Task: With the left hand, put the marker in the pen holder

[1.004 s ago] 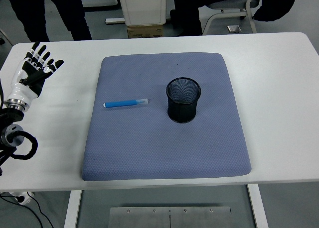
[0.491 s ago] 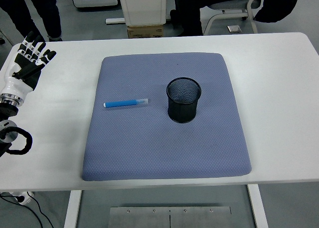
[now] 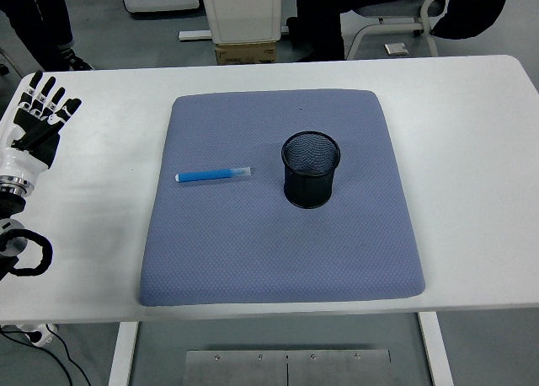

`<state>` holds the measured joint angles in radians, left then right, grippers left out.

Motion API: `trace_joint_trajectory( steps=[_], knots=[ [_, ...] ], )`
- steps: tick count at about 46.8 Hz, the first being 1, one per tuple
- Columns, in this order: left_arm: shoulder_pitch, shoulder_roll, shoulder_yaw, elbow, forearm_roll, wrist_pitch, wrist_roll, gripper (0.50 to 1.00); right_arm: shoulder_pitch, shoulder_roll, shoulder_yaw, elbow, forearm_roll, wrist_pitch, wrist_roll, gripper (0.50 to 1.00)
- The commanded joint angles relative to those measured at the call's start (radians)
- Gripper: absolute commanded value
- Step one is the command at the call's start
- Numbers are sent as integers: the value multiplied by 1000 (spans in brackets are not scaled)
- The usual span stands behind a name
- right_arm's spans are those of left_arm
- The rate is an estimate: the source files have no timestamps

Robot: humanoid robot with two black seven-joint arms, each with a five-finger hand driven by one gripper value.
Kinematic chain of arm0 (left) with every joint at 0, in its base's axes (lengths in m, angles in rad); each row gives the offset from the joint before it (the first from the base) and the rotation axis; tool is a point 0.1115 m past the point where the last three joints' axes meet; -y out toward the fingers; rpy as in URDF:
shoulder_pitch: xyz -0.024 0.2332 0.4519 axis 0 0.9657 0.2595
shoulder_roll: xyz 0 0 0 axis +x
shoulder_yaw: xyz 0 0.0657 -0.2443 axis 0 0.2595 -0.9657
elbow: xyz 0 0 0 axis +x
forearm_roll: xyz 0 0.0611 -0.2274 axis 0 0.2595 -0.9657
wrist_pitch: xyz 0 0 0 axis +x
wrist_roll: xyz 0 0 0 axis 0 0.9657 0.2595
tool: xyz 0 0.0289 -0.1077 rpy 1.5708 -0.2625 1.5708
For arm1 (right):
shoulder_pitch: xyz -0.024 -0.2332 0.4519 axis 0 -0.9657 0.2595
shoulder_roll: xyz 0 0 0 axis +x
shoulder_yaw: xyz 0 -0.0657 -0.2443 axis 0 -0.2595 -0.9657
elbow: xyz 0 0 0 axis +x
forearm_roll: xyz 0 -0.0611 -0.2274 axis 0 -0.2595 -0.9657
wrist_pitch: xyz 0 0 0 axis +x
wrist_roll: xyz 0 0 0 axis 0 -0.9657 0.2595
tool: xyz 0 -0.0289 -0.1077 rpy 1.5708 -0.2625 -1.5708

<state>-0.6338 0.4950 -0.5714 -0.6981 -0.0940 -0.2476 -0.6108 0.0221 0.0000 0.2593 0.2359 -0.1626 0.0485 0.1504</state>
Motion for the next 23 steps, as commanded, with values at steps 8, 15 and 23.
trace_joint_trajectory(
  steps=[8, 15, 23],
  knots=[
    [-6, -15, -25, -6, -3, -68, 0, 1000, 1, 0, 0, 0, 0, 1, 0, 1000],
    [-36, 57, -18, -4, -3, -101, 0, 1000, -1, 0, 0, 0, 0, 1, 1, 1000],
    [-125, 80, 119, -12, -4, -82, 0, 1000, -1, 0, 0, -1, 0, 1, 0, 1000]
  ],
)
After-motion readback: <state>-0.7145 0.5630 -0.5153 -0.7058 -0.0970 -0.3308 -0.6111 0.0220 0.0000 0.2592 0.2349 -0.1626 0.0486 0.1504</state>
